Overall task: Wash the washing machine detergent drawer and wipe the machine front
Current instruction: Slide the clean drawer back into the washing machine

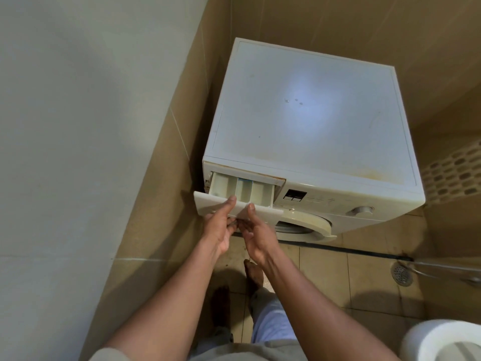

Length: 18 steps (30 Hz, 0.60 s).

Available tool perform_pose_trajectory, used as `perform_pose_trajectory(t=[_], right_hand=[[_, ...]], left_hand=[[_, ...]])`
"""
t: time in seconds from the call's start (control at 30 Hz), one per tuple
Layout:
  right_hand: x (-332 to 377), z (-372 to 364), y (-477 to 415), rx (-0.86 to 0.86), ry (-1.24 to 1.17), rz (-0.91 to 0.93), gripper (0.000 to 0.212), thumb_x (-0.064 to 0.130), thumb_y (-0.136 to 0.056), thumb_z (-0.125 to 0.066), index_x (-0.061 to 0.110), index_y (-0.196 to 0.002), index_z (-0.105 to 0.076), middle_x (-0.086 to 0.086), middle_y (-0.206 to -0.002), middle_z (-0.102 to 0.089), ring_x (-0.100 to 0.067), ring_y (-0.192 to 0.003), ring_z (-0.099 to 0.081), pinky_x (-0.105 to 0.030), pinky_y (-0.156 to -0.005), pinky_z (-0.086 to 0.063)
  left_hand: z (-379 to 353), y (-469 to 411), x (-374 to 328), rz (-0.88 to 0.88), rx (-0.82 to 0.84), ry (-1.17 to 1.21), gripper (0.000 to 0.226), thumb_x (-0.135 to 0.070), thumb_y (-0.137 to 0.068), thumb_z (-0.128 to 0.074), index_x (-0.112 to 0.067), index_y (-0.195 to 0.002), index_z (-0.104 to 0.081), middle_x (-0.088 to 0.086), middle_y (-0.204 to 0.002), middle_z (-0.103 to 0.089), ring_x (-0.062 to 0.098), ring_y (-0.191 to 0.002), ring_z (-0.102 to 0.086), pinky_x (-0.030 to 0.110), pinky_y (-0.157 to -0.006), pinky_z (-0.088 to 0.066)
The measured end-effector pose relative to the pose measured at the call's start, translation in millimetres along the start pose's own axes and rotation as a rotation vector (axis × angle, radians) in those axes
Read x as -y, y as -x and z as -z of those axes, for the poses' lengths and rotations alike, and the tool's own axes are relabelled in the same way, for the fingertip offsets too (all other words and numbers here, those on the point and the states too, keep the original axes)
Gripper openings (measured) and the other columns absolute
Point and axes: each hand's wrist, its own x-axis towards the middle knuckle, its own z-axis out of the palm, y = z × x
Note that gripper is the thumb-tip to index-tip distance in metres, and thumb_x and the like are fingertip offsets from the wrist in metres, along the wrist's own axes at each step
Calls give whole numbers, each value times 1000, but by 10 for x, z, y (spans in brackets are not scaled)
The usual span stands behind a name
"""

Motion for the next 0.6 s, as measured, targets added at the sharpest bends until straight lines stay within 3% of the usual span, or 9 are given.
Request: perform_pose_trajectory(t=[0.2, 0.43, 0.6], right_hand=[[288, -237, -400, -5, 28, -9, 41, 19, -91, -69, -10, -117, -56, -22, -112, -64, -28, -108, -64, -41, -105, -49], [490, -334, -636, 5, 53, -38, 43, 20, -90, -70, -15, -114, -61, -18, -100, -67, -23, -96, -68, -30, -88, -58], [469, -294, -757, 29, 95, -63, 57, 25, -73, -78, -15, -110, -61, -18, -102, -66, -28, -110, -61, -43, -109, -46]], left_hand=[[-310, -330, -241, -4, 21, 13, 53, -20, -83, -80, -7, -130, -57, 20, -125, -67, 34, -112, -68, 41, -88, -60], [-458, -583, -350, 16, 16, -18, 55, -25, -80, -83, -5, -126, -60, 19, -126, -67, 34, -112, -67, 45, -96, -57], [-474, -619, -339, -10, -3, -22, 48, -21, -86, -77, -3, -127, -59, 15, -125, -67, 29, -113, -65, 37, -86, -58]])
